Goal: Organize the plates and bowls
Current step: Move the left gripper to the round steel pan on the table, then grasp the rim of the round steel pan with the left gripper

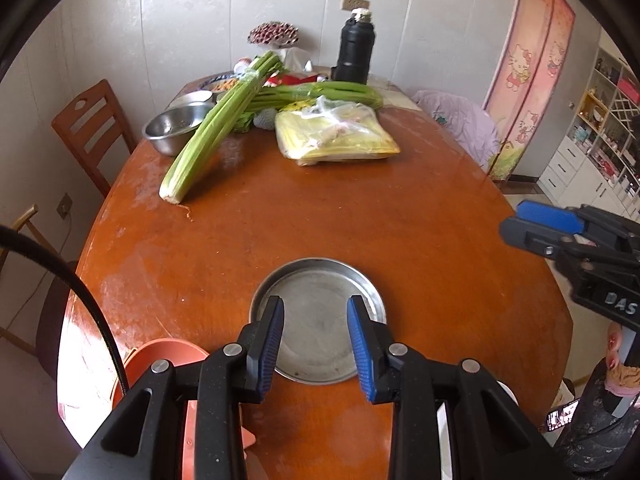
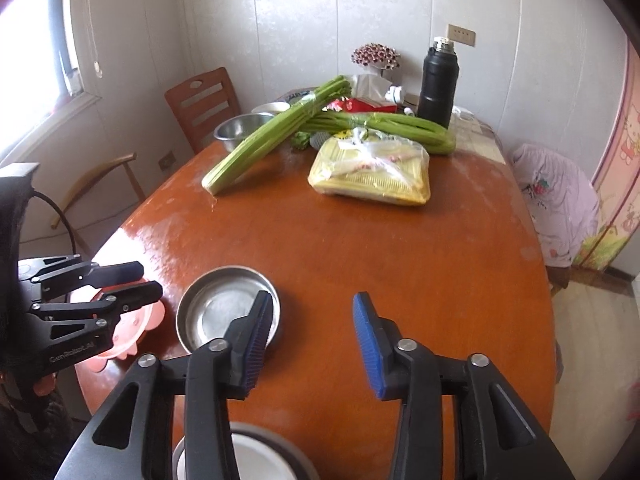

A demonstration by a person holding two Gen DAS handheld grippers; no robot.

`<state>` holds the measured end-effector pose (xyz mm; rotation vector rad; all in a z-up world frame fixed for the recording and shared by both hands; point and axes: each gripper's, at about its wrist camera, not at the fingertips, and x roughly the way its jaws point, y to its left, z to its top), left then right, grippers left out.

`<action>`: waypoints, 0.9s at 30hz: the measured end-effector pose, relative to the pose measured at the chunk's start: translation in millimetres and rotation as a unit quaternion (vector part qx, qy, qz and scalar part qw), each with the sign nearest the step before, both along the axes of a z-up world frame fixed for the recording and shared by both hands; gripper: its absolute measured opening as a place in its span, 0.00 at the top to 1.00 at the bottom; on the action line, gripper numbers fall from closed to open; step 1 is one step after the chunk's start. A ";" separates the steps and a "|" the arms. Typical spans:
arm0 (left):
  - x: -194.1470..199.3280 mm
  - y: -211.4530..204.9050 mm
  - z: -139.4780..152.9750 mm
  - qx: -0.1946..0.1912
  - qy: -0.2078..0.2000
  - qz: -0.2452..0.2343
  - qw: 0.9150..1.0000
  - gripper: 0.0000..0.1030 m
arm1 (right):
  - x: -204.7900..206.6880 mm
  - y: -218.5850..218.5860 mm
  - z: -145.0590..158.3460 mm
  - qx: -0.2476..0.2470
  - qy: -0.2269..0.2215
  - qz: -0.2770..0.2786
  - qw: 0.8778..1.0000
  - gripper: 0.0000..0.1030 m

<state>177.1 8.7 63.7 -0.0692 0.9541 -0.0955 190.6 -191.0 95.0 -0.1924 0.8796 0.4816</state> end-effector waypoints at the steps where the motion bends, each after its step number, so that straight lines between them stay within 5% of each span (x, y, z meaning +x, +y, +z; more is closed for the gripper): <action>1: 3.7 1.7 -2.1 0.002 0.004 0.002 1.000 0.68 | 3.4 1.0 -0.4 0.000 0.001 0.004 1.000 0.57; 27: 39.9 34.9 -68.6 -0.008 0.088 0.033 0.995 0.68 | 45.9 45.0 -93.6 -0.029 0.119 0.051 0.991 0.57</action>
